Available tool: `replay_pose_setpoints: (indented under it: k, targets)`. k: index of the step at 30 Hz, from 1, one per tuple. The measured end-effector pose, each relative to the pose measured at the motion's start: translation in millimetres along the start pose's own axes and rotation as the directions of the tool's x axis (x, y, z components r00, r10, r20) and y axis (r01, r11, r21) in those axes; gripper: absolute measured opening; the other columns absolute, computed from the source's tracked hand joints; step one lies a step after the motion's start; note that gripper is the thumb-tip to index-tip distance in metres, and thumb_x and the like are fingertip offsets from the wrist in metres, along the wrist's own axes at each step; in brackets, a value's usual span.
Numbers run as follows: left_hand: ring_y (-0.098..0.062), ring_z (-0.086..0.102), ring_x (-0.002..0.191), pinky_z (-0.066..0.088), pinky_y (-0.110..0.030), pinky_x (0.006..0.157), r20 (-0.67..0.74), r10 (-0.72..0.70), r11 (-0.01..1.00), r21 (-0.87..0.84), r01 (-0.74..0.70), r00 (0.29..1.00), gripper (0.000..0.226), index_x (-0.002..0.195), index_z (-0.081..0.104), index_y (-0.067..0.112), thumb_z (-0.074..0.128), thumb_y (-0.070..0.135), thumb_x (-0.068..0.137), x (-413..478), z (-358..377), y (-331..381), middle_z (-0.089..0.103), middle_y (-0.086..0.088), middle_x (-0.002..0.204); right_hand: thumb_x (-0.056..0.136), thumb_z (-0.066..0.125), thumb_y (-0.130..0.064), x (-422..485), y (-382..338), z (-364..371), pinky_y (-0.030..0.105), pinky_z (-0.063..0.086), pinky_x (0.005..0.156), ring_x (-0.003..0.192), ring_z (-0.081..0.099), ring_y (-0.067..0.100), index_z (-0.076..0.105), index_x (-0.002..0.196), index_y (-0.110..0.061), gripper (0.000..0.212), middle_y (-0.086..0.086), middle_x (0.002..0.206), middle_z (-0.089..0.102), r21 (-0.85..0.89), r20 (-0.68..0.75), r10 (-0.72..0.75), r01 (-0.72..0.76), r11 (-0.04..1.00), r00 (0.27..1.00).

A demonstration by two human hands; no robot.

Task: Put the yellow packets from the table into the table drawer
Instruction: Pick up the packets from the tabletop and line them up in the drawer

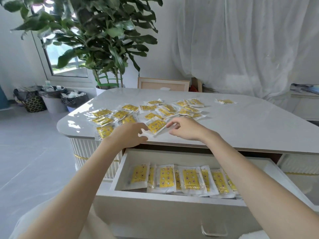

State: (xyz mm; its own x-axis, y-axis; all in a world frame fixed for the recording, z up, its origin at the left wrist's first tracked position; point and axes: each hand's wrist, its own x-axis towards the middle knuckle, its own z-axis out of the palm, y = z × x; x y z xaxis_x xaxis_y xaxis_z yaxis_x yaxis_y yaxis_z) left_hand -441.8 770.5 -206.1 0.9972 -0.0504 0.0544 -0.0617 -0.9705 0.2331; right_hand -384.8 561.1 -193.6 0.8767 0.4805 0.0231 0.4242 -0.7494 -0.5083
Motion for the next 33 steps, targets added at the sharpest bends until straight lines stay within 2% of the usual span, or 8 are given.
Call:
replay_pose_setpoints:
  k: [7, 11, 16, 18, 21, 25, 28, 33]
  targets:
    - [-0.025, 0.051, 0.123, 0.045, -0.038, 0.098, -0.082, -0.253, 0.967, -0.013, 0.253, 0.964, 0.045, 0.136, 0.047, 0.024, 0.051, 0.038, 0.093, 26.4, -4.8, -61.4, 0.05, -0.004, 0.139, 0.093, 0.054, -0.035, 54.9, -30.0, 43.0, 0.041, 0.045, 0.099, 0.123, 0.05, 0.021, 0.05, 0.132, -0.024, 0.04, -0.001, 0.138, 0.049, -0.137, 0.023, -0.028, 0.031, 0.99, 0.999]
    - [-0.034, 0.043, 0.126, 0.039, -0.04, 0.098, -0.033, -0.413, 0.911, -0.001, 0.413, 0.91, 0.05, 0.136, 0.046, 0.019, 0.036, 0.048, 0.096, 32.5, 10.2, -86.9, 0.048, -0.015, 0.136, 0.098, 0.036, -0.039, 79.4, -30.4, 66.8, 0.043, 0.037, 0.105, 0.134, 0.038, 0.03, 0.031, 0.146, -0.03, 0.049, 0.006, 0.149, 0.038, -0.276, 0.08, 0.083, -0.057, 0.959, 0.993]
    - [-0.033, 0.042, 0.127, 0.036, -0.043, 0.1, 0.0, -0.485, 0.874, -0.009, 0.485, 0.874, 0.068, 0.141, 0.034, 0.034, 0.039, 0.067, 0.082, 38.2, 20.5, -102.2, 0.047, -0.012, 0.139, 0.101, 0.02, -0.044, 92.1, -29.3, 80.5, 0.05, 0.03, 0.105, 0.137, 0.023, 0.041, 0.024, 0.149, -0.033, 0.049, 0.005, 0.155, 0.02, -0.318, -0.028, 0.14, -0.141, 0.938, 0.99]
    - [-0.032, 0.041, 0.129, 0.034, -0.042, 0.102, -0.006, -0.481, 0.875, -0.054, 0.48, 0.877, 0.074, 0.145, 0.028, 0.029, 0.052, 0.061, 0.083, 37.4, 15.0, -101.1, 0.048, -0.012, 0.139, 0.1, 0.02, -0.047, 96.1, -29.8, 81.6, 0.049, 0.033, 0.1, 0.133, 0.026, 0.042, 0.023, 0.148, -0.035, 0.049, 0.004, 0.153, 0.018, -0.302, -0.053, 0.151, -0.16, 0.94, 0.987]
    - [-0.031, 0.033, 0.136, 0.032, -0.039, 0.107, -0.021, -0.516, 0.845, -0.175, 0.505, 0.856, 0.08, 0.146, 0.027, 0.024, 0.067, 0.047, 0.08, 36.1, 7.7, -97.1, 0.04, -0.015, 0.143, 0.099, 0.028, -0.046, 94.2, -28.3, 83.3, 0.045, 0.038, 0.093, 0.121, 0.035, 0.038, 0.047, 0.133, -0.024, 0.045, 0.01, 0.141, 0.027, -0.319, -0.101, 0.161, -0.186, 0.929, 0.982]
    - [-0.028, 0.039, 0.131, 0.039, -0.036, 0.107, 0.07, -0.605, 0.668, -0.498, 0.553, 0.793, 0.087, 0.145, 0.032, 0.018, 0.079, 0.024, 0.072, 34.9, 2.9, -98.0, 0.04, -0.014, 0.139, 0.092, 0.045, -0.049, 86.8, -17.0, 88.0, 0.038, 0.039, 0.09, 0.11, 0.041, 0.033, 0.053, 0.117, -0.029, 0.033, 0.008, 0.13, 0.033, -0.235, -0.226, 0.157, -0.21, 0.949, 0.961]
    - [-0.025, 0.045, 0.121, 0.039, -0.031, 0.106, 0.1, -0.583, 0.622, -0.584, 0.522, 0.807, 0.082, 0.144, 0.031, 0.011, 0.077, 0.012, 0.076, 34.0, -3.7, -99.8, 0.04, -0.008, 0.136, 0.087, 0.052, -0.054, 85.0, -10.1, 87.4, 0.037, 0.036, 0.093, 0.111, 0.041, 0.033, 0.052, 0.107, -0.03, 0.031, 0.007, 0.13, 0.037, -0.172, -0.277, 0.169, -0.222, 0.96, 0.946]
    - [-0.027, 0.058, 0.097, 0.054, -0.034, 0.076, 0.177, -0.547, 0.54, -0.673, 0.506, 0.818, 0.073, 0.141, 0.039, 0.027, 0.069, 0.0, 0.079, 26.8, -17.4, -104.7, 0.048, -0.01, 0.131, 0.081, 0.057, -0.059, 88.8, 0.1, 90.5, 0.035, 0.034, 0.088, 0.114, 0.042, 0.032, 0.05, 0.106, -0.031, 0.038, 0.011, 0.124, 0.052, -0.055, -0.363, 0.239, -0.276, 0.959, 0.901]
